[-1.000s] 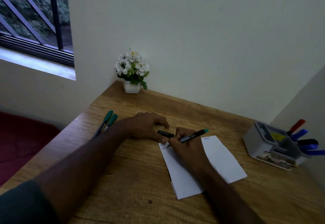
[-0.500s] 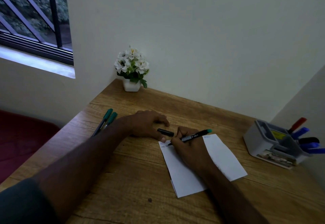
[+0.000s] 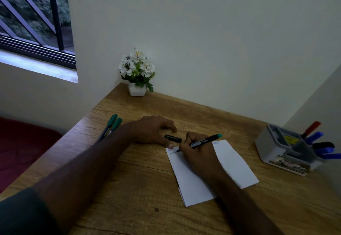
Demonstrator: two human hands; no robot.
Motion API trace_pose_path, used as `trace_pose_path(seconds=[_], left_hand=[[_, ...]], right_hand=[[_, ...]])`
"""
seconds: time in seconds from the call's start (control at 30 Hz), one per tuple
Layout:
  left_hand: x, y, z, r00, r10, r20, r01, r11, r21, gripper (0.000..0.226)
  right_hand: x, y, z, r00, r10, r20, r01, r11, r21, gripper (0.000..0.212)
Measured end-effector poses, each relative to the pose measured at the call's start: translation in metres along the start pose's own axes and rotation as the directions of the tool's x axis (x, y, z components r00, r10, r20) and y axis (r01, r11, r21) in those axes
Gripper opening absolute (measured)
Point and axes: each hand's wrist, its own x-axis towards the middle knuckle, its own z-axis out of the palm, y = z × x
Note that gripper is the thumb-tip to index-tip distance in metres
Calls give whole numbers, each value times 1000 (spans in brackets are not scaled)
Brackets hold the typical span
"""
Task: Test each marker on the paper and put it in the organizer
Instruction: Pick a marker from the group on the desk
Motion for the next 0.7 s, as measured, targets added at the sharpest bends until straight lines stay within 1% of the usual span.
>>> trace_pose_path(seconds=[0.07,0.13,0.23,0.3,0.37,0.43,0.5,0.57,0.63,0.7], left_hand=[[-1,1,-1,1000,4,-3,-4,1000,-4,64],[-2,3,-1,1000,14,-15,-14,1000,-5,63],[-3,4,-1,999,18,-32,-18,1000,5,61],[-2,3,-2,999,25,-44,-26,1000,-13,52],[0,-1,-2,997,48,-67,-51,998,-45,40],[2,-3,0,991,65,-116,-74,995,-72,29],[4,-5,2,984,80,-162,-97,990,-99,20],[4,-4,2,967,102,-235,-135,982,-131,17],[2,0,1,931,123,-344,-201,959,-199,16],[0,6,0,893,133,-430,-271,921,-280,15]], right_hand=[[0,0,1,1000,9,6,-8,1000,-15,33],[0,-1,1,1000,21,1,-21,1000,-9,32],[-2,-2,-5,1000,15,-26,-13,995,104,22],[-1,-5,-14,997,-6,-75,20,982,187,15],[0,-6,-22,992,-40,-120,66,974,216,11],[2,-2,-28,988,-82,-132,105,978,178,11],[3,2,-31,989,-99,-114,119,976,181,20],[5,4,-35,987,-92,-130,124,957,262,21],[7,4,-38,985,-68,-160,122,925,360,13],[9,6,-41,977,-57,-206,140,900,412,6]])
